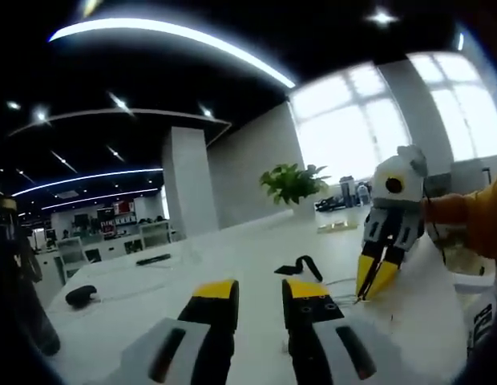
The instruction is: Peel open the Velcro strap on the desktop, arrange the wired earphones neatly onto it, and close the Velcro strap to secure them.
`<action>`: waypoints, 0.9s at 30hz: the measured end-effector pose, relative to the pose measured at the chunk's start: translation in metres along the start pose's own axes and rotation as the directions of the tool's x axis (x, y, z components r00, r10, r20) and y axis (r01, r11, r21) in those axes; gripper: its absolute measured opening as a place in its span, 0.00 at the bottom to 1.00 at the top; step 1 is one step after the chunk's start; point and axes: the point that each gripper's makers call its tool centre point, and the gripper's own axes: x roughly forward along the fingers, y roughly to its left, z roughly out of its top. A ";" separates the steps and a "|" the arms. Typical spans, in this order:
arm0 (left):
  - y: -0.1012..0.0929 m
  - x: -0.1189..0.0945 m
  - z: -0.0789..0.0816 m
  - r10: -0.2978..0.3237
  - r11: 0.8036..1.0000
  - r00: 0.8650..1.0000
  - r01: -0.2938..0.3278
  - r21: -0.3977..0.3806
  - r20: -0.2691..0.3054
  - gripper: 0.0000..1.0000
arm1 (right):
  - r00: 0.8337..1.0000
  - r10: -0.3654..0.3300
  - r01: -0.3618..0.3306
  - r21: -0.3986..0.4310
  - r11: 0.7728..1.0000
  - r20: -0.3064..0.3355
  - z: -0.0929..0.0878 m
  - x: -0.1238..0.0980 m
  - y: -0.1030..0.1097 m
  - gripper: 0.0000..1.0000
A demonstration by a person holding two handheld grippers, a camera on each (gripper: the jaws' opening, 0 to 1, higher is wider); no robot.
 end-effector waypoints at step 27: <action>-0.047 -0.009 0.001 -0.003 0.999 0.997 -0.001 0.053 0.071 0.26 | 0.979 -0.202 0.193 0.354 0.915 -0.011 -0.036 -0.015 -0.038 0.10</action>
